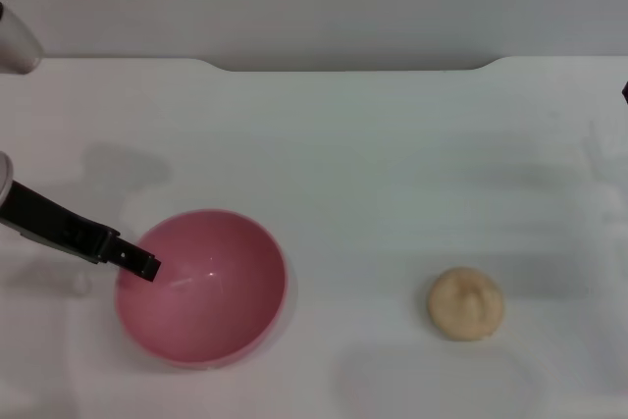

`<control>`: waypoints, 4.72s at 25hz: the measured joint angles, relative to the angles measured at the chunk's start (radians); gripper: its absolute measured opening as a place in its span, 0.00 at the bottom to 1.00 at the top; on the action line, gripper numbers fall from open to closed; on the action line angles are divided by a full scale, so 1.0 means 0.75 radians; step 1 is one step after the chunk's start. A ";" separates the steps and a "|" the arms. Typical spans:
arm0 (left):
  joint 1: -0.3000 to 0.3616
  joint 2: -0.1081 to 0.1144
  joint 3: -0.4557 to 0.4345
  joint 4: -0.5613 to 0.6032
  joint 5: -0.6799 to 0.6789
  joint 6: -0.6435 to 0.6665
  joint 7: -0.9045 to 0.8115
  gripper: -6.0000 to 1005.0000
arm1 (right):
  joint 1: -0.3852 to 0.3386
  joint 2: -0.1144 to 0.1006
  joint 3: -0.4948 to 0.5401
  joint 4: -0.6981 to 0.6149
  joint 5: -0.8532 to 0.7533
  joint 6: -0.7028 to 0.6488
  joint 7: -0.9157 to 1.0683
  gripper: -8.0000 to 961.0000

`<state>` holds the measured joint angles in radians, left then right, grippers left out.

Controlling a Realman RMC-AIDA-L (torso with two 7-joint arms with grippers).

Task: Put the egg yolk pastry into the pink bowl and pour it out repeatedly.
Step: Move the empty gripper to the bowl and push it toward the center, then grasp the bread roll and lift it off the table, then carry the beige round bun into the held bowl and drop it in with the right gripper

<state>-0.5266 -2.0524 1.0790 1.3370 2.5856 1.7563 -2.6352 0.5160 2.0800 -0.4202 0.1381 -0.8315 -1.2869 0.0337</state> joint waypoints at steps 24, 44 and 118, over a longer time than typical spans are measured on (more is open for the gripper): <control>-0.083 -0.006 0.258 -0.283 0.071 -0.206 0.005 0.73 | 0.000 0.001 0.002 0.000 0.000 0.000 0.000 0.68; -0.100 -0.008 0.261 -0.269 0.071 -0.197 -0.001 0.12 | 0.013 0.002 0.000 0.010 0.000 0.021 0.137 0.68; -0.131 -0.008 0.231 -0.276 -0.037 -0.362 -0.212 0.00 | 0.348 -0.009 -0.583 -1.584 -1.885 -0.585 2.799 0.08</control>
<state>-0.6252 -2.0584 1.2523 1.1304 2.5576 1.4849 -2.7944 0.7767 2.0730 -0.8572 -1.0497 -2.2451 -1.7254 2.1329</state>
